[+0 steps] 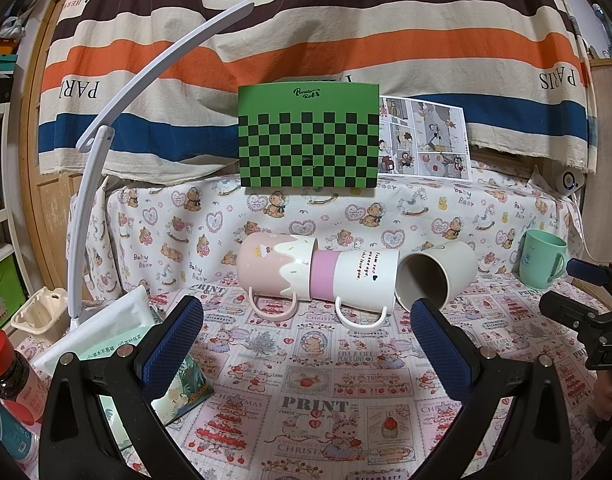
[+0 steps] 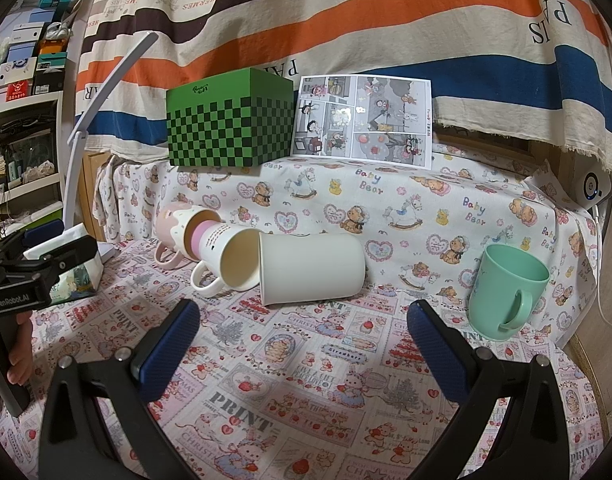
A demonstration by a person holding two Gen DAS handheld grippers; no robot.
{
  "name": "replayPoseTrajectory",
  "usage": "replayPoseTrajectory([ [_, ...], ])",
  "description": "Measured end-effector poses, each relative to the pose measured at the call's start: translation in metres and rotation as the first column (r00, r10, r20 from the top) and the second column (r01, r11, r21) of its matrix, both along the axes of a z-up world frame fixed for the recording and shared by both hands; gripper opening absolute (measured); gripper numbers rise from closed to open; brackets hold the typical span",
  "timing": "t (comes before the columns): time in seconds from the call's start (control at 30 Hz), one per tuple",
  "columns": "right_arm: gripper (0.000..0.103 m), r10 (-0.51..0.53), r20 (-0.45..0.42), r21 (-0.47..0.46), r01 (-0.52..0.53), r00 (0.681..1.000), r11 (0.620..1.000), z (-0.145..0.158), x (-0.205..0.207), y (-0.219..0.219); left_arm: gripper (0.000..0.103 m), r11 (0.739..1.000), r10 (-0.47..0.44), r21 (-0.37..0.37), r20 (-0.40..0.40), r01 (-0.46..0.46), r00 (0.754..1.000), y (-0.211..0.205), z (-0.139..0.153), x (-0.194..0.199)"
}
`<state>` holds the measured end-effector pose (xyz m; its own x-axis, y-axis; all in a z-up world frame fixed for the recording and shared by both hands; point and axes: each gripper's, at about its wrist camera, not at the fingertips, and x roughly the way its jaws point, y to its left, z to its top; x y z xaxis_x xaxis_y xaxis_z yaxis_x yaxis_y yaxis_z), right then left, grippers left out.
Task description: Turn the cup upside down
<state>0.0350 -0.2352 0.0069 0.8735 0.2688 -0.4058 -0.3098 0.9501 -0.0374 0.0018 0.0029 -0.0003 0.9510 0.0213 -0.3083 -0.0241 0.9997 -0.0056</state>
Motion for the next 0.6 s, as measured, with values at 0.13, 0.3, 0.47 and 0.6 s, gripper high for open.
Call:
replayPoseTrajectory([
  [0.13,0.103,-0.005,-0.001,0.001,0.005,1.000,1.000,-0.007,-0.001,0.002,0.103,1.000,0.001,-0.001,0.000,-0.001,1.000,0.001,0.000,0.000],
  [0.3,0.103,-0.037,0.003,0.007,0.037,0.999,0.999,-0.007,-0.003,-0.001,0.103,1.000,0.000,-0.001,0.003,0.000,1.000,0.001,0.000,0.000],
  [0.47,0.103,-0.104,0.017,0.021,0.103,0.994,0.994,-0.004,-0.005,-0.006,0.103,1.000,0.010,-0.006,0.005,-0.010,1.000,0.007,-0.003,0.001],
  [0.6,0.103,-0.151,-0.045,0.089,0.155,0.987,0.984,0.009,0.002,-0.010,0.103,1.000,0.013,0.013,0.015,-0.013,1.000,0.005,-0.003,-0.003],
])
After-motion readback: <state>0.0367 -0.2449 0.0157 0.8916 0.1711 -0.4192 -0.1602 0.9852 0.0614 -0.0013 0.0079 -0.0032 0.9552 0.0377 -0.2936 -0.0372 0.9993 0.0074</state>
